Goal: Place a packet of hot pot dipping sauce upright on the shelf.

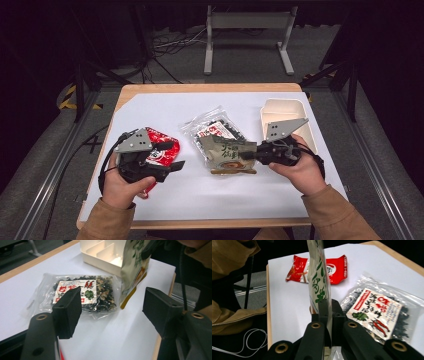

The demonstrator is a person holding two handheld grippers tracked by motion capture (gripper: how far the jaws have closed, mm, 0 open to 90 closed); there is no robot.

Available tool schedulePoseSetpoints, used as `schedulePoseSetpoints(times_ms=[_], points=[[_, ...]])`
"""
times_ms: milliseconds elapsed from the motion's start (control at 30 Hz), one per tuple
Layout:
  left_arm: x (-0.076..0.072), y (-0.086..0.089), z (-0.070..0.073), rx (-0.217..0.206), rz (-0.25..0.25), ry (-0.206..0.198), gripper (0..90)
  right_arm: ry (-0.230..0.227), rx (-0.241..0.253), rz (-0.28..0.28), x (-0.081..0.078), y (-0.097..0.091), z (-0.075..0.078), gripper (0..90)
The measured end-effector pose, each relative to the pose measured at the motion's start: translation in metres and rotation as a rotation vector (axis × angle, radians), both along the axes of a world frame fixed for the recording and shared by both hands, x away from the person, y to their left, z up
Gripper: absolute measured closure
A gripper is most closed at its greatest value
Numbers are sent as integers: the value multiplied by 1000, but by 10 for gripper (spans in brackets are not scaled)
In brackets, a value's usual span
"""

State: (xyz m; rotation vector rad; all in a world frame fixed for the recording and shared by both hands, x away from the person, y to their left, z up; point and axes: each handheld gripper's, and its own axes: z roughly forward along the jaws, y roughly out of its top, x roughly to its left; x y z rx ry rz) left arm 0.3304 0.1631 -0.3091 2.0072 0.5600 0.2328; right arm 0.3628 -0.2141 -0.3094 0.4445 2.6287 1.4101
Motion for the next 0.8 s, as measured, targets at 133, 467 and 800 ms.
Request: schedulePoseSetpoints(times_ms=[133, 467, 800], points=[[5, 6, -5, -21, 28, 20, 293, -18, 2, -26, 4, -10, 9, 897], [13, 13, -17, -7, 102, -2, 249, -55, 16, -82, 16, -30, 26, 897], [18, 21, -26, -19, 137, -13, 240, -82, 24, -147, 34, -54, 41, 897]])
